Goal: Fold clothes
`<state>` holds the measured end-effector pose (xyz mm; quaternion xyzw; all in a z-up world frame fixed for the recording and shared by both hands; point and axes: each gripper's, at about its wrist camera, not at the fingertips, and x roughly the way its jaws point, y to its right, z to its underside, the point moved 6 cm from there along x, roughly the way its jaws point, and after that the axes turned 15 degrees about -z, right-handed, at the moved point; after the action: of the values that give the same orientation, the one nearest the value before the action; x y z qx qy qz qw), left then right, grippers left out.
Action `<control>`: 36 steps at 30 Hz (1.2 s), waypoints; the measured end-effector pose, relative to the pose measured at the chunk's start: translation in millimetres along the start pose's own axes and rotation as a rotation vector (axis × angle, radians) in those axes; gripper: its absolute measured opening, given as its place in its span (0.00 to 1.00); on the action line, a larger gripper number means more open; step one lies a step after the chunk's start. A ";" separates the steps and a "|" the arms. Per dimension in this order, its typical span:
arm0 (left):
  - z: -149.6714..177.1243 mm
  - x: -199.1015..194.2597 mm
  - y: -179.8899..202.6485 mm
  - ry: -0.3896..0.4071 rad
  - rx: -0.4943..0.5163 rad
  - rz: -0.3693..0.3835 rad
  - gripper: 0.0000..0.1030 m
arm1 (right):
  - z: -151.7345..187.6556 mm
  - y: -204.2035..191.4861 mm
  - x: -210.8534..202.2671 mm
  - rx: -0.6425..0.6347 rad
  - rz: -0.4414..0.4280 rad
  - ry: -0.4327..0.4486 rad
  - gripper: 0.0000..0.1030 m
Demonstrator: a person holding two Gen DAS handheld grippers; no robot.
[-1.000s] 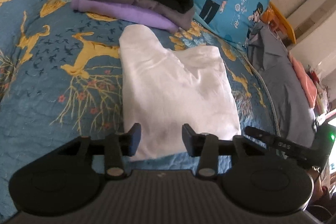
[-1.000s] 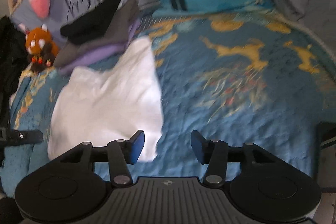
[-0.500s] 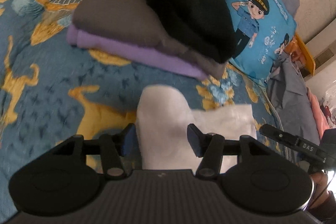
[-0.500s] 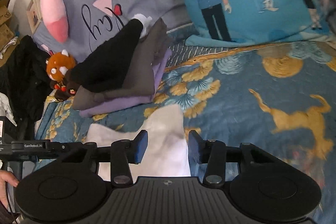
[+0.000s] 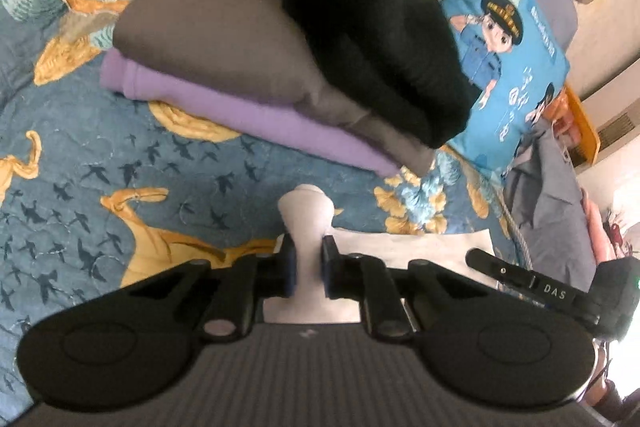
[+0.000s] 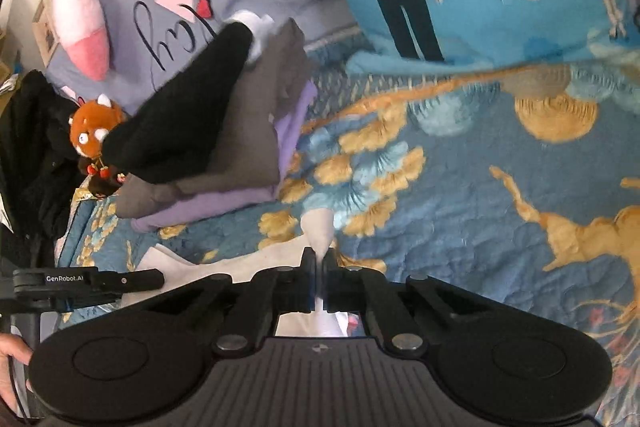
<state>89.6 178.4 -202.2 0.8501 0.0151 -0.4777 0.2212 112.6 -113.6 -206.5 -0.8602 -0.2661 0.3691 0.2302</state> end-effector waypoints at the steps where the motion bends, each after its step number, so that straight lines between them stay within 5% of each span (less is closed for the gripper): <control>1: -0.9 -7.7 2.8 0.022 0.001 0.006 0.13 | -2.5 -6.0 -4.1 -0.020 -0.001 0.014 0.03; 6: -5.5 -31.4 17.8 0.110 0.048 -0.023 0.13 | -17.4 -26.5 -18.8 -0.126 0.029 0.047 0.03; 17: -2.3 24.0 15.4 0.032 0.121 -0.173 0.20 | 2.2 26.6 29.9 0.003 0.155 -0.034 0.03; 20: -2.1 25.7 9.5 0.023 0.111 -0.182 0.28 | 2.9 29.2 26.9 0.047 0.152 -0.021 0.10; 24: -9.1 -2.3 4.9 0.078 0.097 -0.154 0.25 | -13.4 23.4 -4.6 0.099 0.124 0.082 0.29; 28: -16.1 -50.4 -1.5 0.145 0.065 -0.097 0.26 | -20.1 5.1 -51.8 0.055 0.121 0.148 0.32; 30: -6.0 -70.7 1.9 0.144 0.092 -0.050 0.32 | -5.7 -8.9 -69.7 0.016 0.103 0.125 0.32; 33: 31.7 -80.0 9.2 0.089 0.171 -0.032 0.56 | 29.9 -17.8 -86.3 0.029 0.052 0.072 0.33; 36: 78.4 -73.7 4.9 0.018 0.176 -0.044 0.58 | 74.1 -18.1 -93.7 0.080 0.019 0.016 0.34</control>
<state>-12.4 157.1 -175.0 0.8698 -0.0064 -0.4744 0.1353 -3.7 -144.0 -193.8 -0.8558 -0.2409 0.3747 0.2632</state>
